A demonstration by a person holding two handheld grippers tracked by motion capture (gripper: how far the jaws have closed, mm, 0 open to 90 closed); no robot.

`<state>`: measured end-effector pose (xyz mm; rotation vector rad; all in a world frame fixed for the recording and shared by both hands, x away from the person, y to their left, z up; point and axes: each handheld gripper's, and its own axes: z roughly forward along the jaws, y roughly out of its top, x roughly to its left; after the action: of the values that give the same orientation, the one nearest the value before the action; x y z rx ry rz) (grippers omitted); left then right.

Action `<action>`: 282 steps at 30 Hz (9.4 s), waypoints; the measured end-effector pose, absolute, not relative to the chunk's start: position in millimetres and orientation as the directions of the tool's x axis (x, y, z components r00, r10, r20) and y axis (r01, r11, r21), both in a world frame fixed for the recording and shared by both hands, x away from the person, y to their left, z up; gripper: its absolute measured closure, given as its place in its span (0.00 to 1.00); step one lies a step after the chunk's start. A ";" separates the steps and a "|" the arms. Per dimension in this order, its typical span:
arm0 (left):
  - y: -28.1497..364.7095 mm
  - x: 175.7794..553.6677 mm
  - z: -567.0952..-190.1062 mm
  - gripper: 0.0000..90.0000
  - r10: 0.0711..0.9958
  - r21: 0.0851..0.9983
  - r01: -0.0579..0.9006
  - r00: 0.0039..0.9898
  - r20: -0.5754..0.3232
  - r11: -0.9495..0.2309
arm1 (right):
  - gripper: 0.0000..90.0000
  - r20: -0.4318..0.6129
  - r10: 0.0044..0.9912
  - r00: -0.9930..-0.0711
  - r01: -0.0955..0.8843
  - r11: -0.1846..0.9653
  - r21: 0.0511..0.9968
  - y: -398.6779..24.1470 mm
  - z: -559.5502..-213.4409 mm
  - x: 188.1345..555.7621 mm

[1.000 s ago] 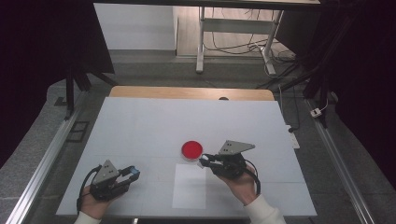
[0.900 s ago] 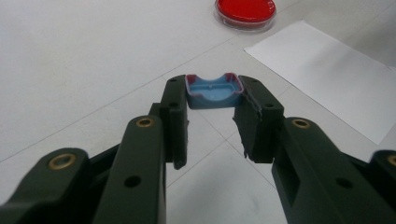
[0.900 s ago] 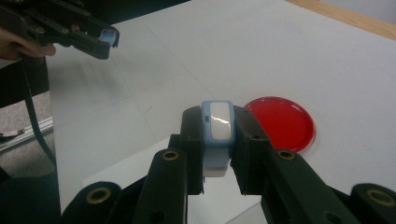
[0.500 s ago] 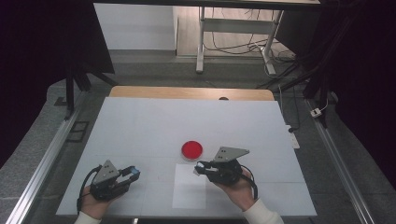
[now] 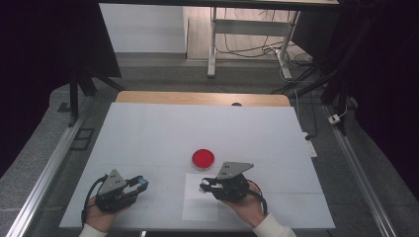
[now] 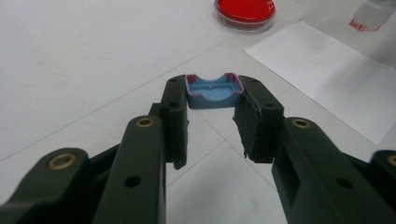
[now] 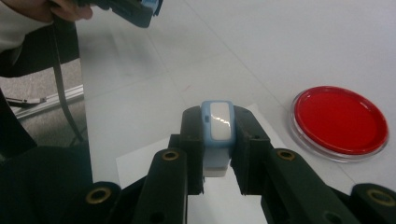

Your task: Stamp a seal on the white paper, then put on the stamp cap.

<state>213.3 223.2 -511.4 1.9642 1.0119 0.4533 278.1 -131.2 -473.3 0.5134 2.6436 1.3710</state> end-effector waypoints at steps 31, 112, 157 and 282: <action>222.6 214.3 -512.2 0.72 0.792 0.820 0.484 0.608 -0.062 -0.307 | 0.84 -0.018 0.308 -0.951 0.191 0.636 0.748 -116.1 -503.9 288.3; 221.8 212.8 -511.5 0.72 0.793 0.819 0.484 0.607 -0.058 -0.310 | 0.85 -0.060 0.314 -0.948 0.180 0.679 0.712 -111.2 -512.6 285.0; 224.8 214.0 -511.9 0.72 0.800 0.821 0.486 0.597 -0.060 -0.300 | 0.84 -0.079 0.317 -0.945 0.161 0.662 0.732 -112.3 -509.0 281.6; 189.9 228.8 -513.8 0.72 0.758 0.814 0.453 0.652 -0.026 -0.363 | 0.83 0.093 0.526 -0.845 0.285 0.298 0.911 -179.4 -455.7 300.7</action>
<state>228.8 189.9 -513.8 2.0176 0.9416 0.4520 300.7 -179.4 -455.7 0.7464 2.3411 1.5706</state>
